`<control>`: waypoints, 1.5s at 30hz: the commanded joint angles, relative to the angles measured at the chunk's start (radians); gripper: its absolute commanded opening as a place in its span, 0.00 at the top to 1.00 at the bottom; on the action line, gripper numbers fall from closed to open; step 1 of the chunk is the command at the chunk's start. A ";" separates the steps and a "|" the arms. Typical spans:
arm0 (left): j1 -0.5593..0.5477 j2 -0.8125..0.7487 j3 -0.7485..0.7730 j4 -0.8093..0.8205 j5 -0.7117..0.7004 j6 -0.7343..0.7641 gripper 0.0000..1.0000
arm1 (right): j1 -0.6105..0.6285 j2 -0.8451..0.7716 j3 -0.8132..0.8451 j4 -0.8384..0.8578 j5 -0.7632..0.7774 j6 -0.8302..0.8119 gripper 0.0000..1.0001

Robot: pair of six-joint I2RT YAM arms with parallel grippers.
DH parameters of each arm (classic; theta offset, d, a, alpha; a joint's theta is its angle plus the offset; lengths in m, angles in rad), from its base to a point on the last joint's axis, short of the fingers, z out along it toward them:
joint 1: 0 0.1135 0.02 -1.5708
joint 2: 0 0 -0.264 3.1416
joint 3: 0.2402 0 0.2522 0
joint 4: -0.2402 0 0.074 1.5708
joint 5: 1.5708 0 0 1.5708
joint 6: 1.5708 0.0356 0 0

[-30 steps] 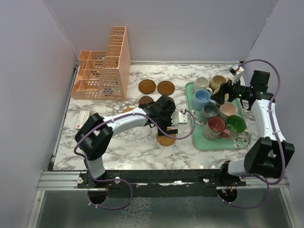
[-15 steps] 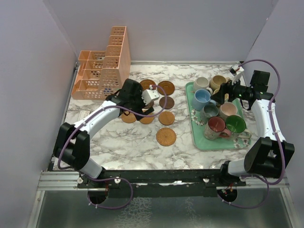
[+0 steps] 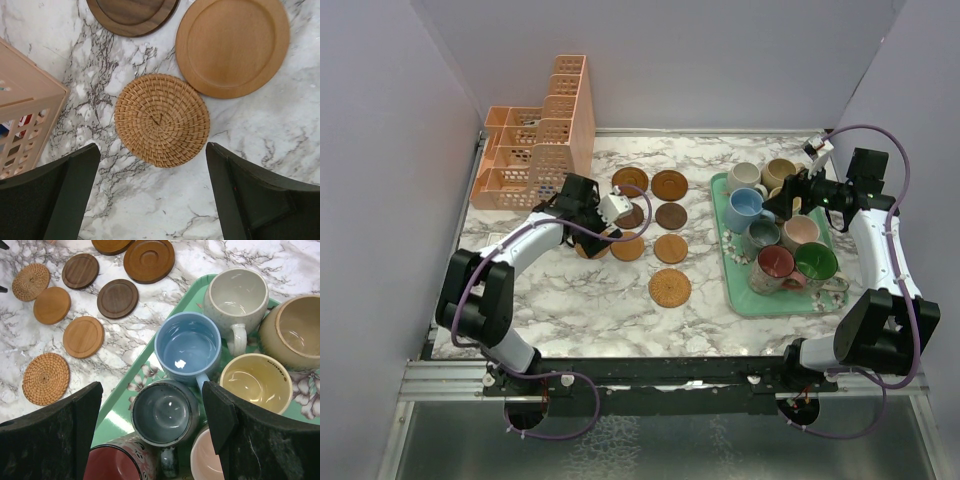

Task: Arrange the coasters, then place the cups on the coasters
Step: Move the coaster to the center of the board.

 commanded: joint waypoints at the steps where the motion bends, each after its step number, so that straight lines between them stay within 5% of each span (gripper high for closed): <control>1: 0.007 0.073 0.027 0.049 -0.076 0.070 0.12 | 0.004 -0.014 0.002 -0.004 -0.022 -0.006 0.18; 17: 0.008 0.197 0.005 0.062 -0.106 0.153 0.21 | 0.003 -0.012 0.002 -0.005 -0.017 -0.013 0.18; 30: -0.012 0.025 -0.109 -0.150 -0.072 0.164 0.22 | 0.003 -0.009 0.001 -0.007 -0.017 -0.014 0.18; 45: -0.280 0.060 -0.065 -0.175 0.054 0.060 0.23 | 0.003 -0.015 0.002 -0.008 -0.020 -0.015 0.18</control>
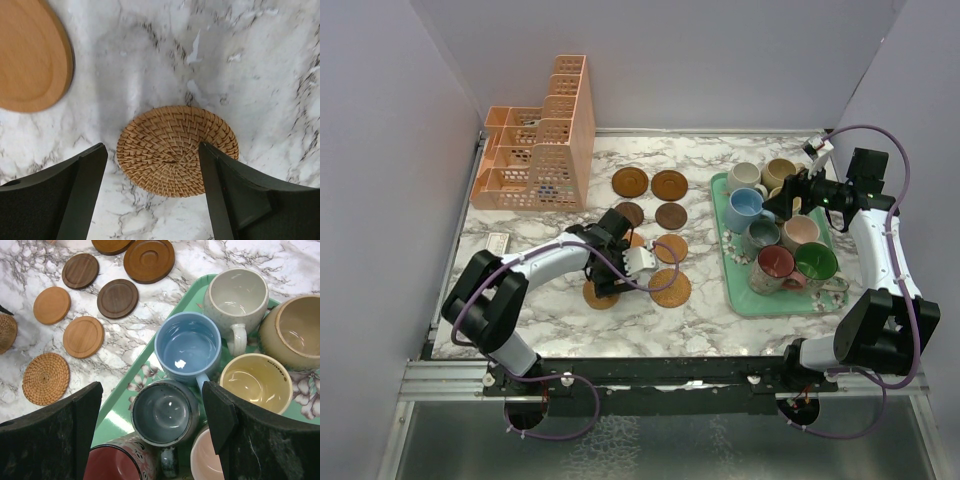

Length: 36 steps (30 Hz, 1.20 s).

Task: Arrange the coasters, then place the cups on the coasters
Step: Move the coaster to the center of the board.

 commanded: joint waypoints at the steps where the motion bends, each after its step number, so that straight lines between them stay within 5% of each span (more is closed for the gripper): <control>1: -0.038 0.060 0.078 0.004 0.080 -0.047 0.23 | 0.003 -0.016 0.002 -0.007 -0.020 -0.016 0.18; 15: -0.077 0.162 0.181 0.022 0.149 -0.068 0.23 | 0.003 -0.011 0.001 -0.008 -0.019 -0.015 0.18; 36: 0.070 -0.057 0.058 0.012 0.008 -0.001 0.16 | 0.003 -0.009 0.002 -0.009 -0.021 -0.016 0.18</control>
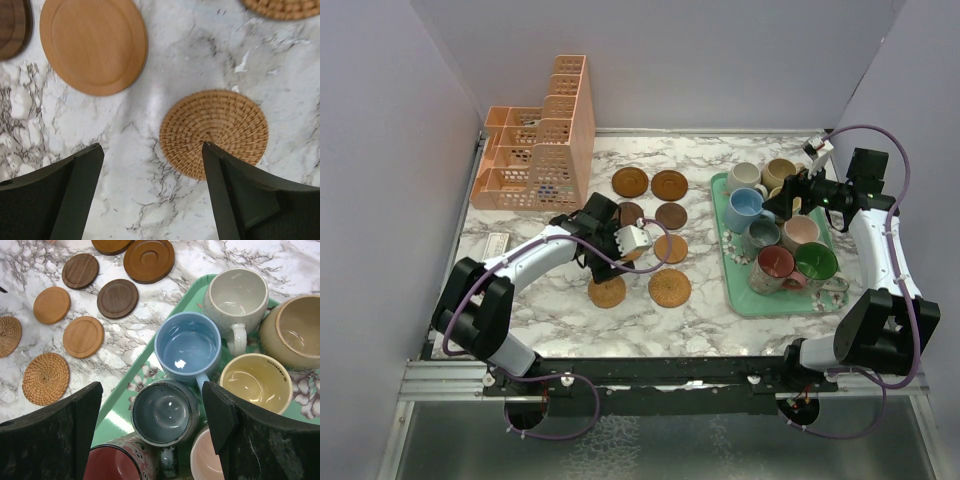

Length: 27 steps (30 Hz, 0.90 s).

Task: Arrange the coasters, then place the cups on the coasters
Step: Move the coaster to the center of the board.

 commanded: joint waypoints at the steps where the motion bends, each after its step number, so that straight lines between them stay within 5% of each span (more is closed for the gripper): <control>1: 0.023 -0.013 -0.031 -0.001 -0.065 0.042 0.16 | 0.003 -0.008 0.001 -0.009 -0.020 -0.016 0.18; 27: -0.086 0.117 -0.092 0.126 -0.044 -0.025 0.22 | 0.003 -0.005 0.002 -0.012 -0.019 -0.020 0.18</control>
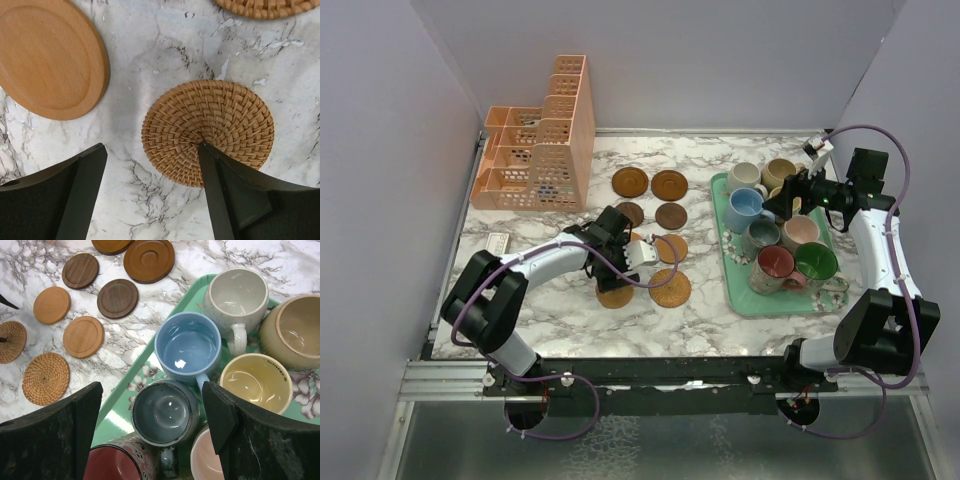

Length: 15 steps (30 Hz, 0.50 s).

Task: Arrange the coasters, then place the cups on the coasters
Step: Move the coaster to the center of the board.

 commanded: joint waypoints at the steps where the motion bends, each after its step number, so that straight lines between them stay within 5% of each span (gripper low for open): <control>1: -0.041 0.064 -0.009 0.054 0.007 -0.033 0.22 | 0.003 -0.006 0.002 -0.012 -0.018 -0.019 0.18; 15: -0.063 0.099 0.024 0.105 -0.051 -0.047 0.23 | 0.003 -0.006 0.002 -0.014 -0.018 -0.021 0.18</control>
